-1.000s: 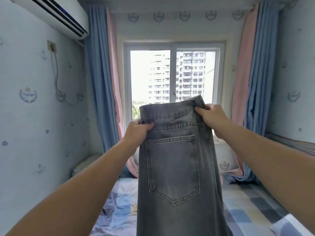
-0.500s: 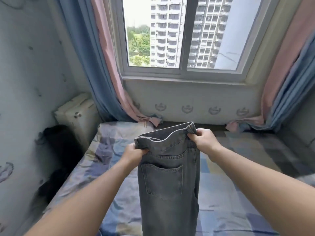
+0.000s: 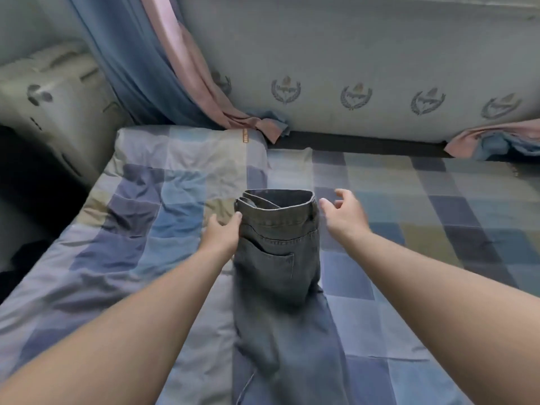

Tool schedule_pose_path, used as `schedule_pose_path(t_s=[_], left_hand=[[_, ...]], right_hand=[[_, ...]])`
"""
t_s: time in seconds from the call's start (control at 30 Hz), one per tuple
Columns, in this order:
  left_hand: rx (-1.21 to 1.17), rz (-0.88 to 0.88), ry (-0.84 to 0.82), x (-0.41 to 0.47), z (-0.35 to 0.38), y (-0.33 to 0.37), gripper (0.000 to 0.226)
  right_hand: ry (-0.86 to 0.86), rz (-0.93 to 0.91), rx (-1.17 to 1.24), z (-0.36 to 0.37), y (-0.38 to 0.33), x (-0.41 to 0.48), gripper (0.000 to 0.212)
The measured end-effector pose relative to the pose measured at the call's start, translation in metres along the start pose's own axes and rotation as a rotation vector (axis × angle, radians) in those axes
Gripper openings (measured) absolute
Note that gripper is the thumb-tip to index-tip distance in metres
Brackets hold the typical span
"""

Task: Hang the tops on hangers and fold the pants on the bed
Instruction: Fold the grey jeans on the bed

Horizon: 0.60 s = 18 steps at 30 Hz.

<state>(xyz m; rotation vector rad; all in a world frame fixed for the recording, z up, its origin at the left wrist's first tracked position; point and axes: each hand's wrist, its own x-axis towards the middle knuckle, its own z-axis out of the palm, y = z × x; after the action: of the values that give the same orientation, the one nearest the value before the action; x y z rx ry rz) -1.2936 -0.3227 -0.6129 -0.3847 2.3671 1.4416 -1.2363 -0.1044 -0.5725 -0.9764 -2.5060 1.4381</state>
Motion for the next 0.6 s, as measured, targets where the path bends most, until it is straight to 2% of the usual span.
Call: schedule_pose_path(t_s=[0.17,0.3,0.4,0.6], left_hand=[[0.284,0.09,-0.124,-0.025,0.037,-0.082,0.068],[0.482,0.142,-0.211,-0.077,0.061,-0.131,0.082],[0.577,0.201,-0.218,-0.127,0.072,-0.148,0.068],[0.795,0.229,-0.238,-0.232,0.075,-0.175,0.068]], right_hand=[[-0.204,0.015,-0.094,0.027,0.078,-0.044,0.061],[-0.301,-0.011,-0.183,0.015,0.137,-0.093,0.062],[-0.331,-0.047,-0.28,-0.003,0.173,-0.123,0.065],[-0.451,-0.038,-0.481,-0.049,0.217,-0.199,0.068]])
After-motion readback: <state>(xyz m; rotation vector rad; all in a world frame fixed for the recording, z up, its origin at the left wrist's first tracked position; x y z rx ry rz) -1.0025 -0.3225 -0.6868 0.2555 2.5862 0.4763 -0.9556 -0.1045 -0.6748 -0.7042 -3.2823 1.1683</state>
